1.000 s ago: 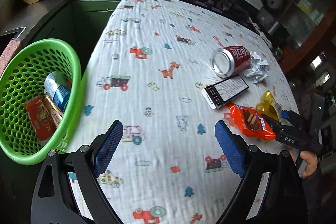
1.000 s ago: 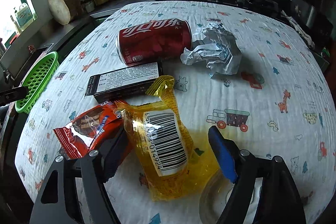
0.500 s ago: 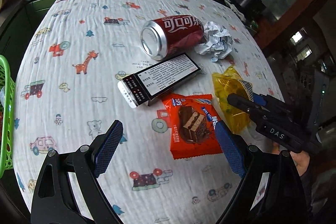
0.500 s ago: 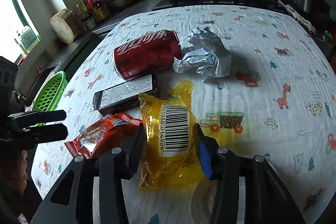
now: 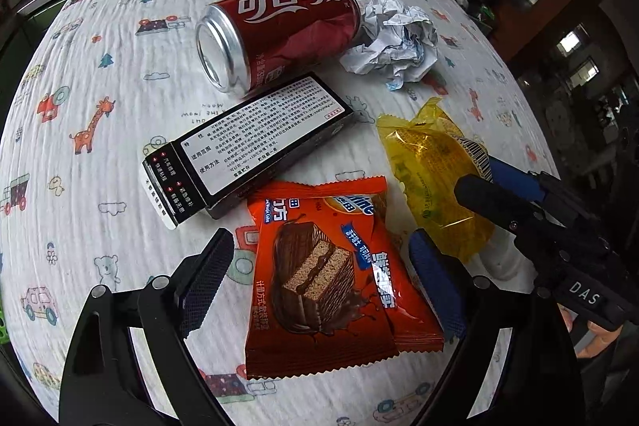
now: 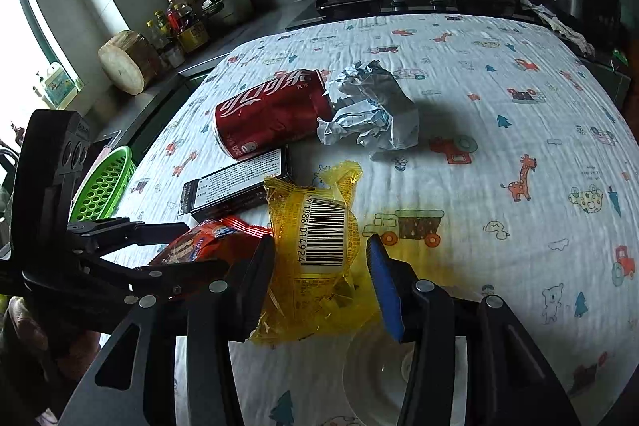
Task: Collect trash
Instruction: 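Grasp the orange wafer packet with the left tool while the right tool grasps the yellow bag, then drop the wafer packet into the basket with the left tool while the right tool drops the yellow bag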
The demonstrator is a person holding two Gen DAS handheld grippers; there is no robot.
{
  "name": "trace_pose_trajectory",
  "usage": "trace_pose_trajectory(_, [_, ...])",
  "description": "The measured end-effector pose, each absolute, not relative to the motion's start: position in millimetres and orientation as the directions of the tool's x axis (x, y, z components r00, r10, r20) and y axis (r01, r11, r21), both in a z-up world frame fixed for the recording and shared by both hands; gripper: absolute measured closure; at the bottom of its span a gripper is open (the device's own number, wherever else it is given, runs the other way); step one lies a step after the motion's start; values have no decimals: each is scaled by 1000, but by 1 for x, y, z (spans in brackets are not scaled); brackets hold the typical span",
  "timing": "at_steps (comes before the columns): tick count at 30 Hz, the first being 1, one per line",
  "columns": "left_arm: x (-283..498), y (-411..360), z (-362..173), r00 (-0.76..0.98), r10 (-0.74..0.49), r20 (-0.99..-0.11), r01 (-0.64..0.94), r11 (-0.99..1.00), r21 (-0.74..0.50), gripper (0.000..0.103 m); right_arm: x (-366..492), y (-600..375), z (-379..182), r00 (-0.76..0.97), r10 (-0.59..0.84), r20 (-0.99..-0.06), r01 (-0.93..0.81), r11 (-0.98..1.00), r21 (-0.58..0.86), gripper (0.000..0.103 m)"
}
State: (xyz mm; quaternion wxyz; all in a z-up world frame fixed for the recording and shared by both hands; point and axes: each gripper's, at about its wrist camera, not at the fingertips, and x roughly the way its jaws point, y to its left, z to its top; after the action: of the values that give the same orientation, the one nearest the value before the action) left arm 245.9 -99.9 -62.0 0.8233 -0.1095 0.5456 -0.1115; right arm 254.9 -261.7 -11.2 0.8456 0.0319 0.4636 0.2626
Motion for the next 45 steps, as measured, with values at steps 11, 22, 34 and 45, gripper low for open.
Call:
trace_pose_trajectory(11, [240, -106, -69, 374, -331, -867, 127, 944, -306, 43, 258, -261, -14, 441, 447, -778, -415, 871, 264, 43])
trace_pose_trajectory(22, [217, -77, -53, 448, -299, -843, 121, 954, -274, 54, 269, -239, -35, 403, 400, -823, -424, 879, 219, 34])
trace_pose_trajectory(34, [179, -5, -13, 570, -247, -784, 48, 962, -268, 55, 271, -208, -41, 364, 402, -840, -447, 867, 221, 58])
trace_pose_trajectory(45, [139, 139, -1, 640, -36, -767, -219, 949, -228, 55, 237, -147, -5, 321, 519, -792, -537, 789, 299, 63])
